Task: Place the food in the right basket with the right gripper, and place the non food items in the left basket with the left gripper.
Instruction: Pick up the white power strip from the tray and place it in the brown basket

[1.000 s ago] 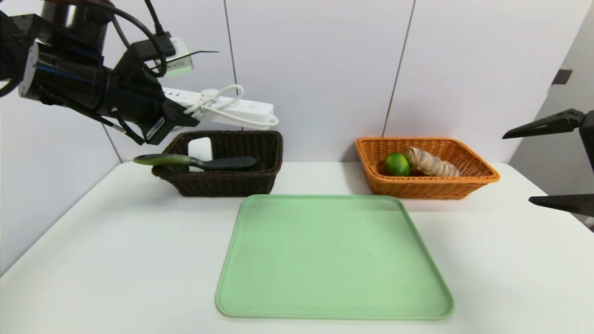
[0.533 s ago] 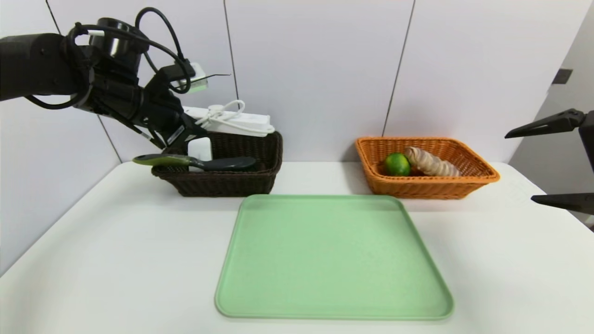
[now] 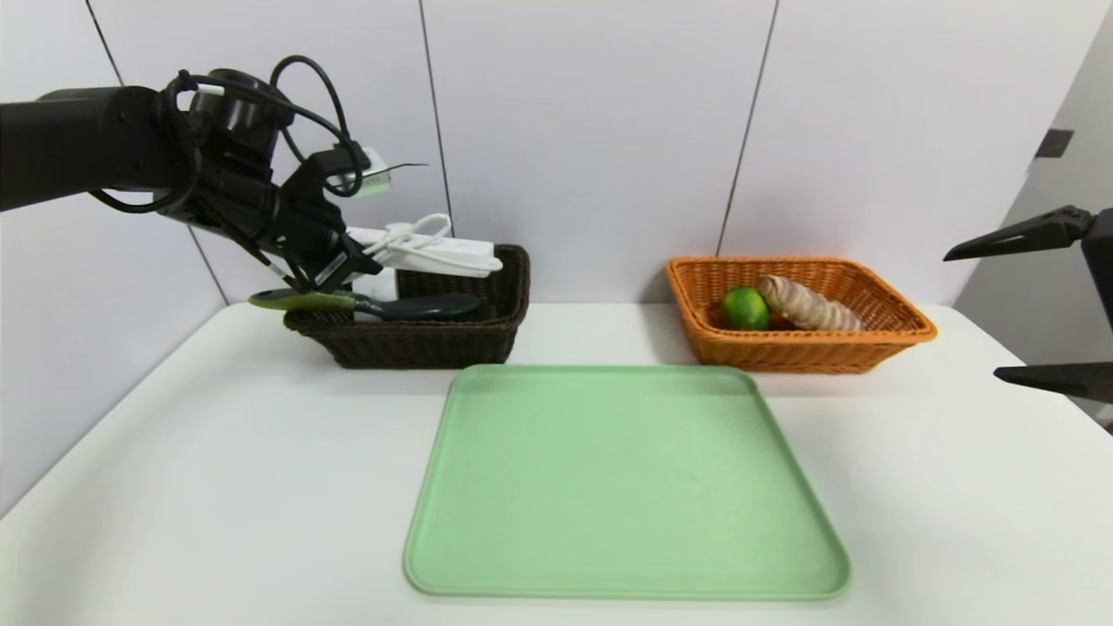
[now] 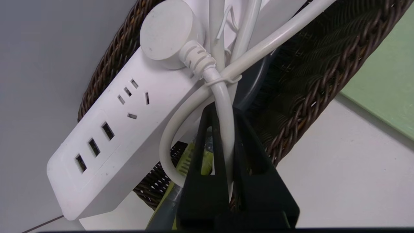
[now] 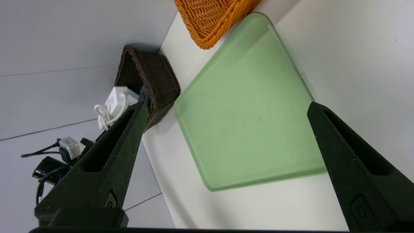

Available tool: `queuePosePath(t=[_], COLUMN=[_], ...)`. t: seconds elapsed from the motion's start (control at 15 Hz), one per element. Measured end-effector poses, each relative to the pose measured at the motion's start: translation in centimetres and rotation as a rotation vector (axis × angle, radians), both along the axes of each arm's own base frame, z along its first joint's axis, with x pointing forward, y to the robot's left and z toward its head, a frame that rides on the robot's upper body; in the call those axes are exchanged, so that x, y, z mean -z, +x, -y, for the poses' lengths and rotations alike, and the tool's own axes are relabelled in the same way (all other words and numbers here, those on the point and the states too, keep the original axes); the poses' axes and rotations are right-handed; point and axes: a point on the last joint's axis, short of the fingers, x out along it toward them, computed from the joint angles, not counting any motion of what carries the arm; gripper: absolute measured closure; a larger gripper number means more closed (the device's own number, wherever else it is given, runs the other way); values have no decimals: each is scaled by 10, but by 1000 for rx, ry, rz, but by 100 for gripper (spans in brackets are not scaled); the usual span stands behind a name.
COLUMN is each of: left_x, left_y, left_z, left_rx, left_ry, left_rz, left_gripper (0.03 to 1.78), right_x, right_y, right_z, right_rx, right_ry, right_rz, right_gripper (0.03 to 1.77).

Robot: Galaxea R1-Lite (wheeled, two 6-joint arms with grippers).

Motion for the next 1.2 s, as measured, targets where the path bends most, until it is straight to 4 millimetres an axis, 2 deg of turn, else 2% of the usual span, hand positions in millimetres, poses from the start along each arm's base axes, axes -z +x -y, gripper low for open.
queuePosePath(t=[0.47, 1.2], left_x=[19, 36], left_y=[20, 33], left_z=[2, 6], left_rx=[-26, -34], left_ry=[24, 42], left_rz=[3, -12], left_gripper=[169, 169], right_x=[-1, -2], right_y=[-2, -2], right_z=[0, -1], right_rx=[-1, -2], right_ry=[-1, -1], right_rz=[4, 8], right_gripper=[9, 9])
